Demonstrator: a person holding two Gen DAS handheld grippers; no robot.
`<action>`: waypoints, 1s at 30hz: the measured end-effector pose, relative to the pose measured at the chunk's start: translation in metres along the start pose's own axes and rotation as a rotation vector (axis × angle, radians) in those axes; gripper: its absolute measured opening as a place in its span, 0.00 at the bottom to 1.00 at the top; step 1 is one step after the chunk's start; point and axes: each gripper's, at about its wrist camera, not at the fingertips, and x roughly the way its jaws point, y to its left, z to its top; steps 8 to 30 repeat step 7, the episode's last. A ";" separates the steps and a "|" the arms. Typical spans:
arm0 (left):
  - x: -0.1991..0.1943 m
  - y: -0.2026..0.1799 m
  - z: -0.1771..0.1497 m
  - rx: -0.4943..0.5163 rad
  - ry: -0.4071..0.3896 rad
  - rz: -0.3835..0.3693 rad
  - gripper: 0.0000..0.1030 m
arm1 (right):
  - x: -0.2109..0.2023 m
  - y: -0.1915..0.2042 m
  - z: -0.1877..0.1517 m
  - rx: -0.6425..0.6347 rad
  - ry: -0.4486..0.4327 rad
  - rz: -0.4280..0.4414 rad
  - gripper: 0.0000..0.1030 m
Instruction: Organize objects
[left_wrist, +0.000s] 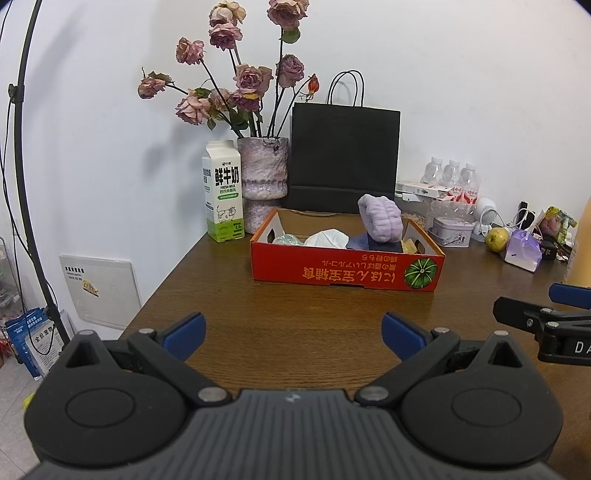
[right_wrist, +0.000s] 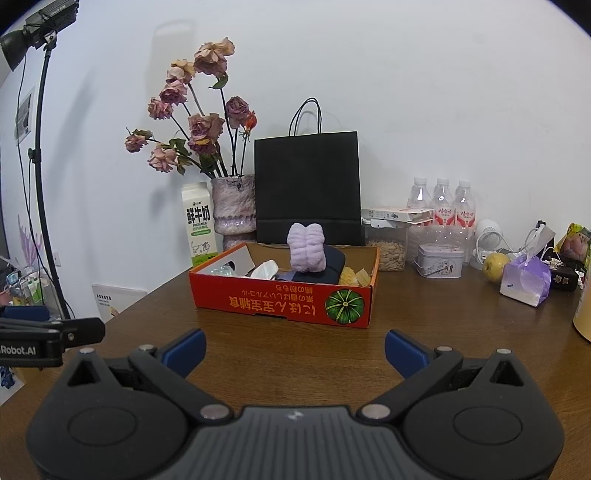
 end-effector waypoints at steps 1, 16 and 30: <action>0.000 0.000 0.000 0.000 0.000 -0.001 1.00 | 0.000 0.000 0.000 0.001 0.000 0.000 1.00; -0.001 -0.005 -0.003 0.013 0.006 -0.005 1.00 | -0.001 -0.001 -0.002 0.003 0.002 0.000 1.00; -0.001 -0.005 -0.003 0.013 0.006 -0.005 1.00 | -0.001 -0.001 -0.002 0.003 0.002 0.000 1.00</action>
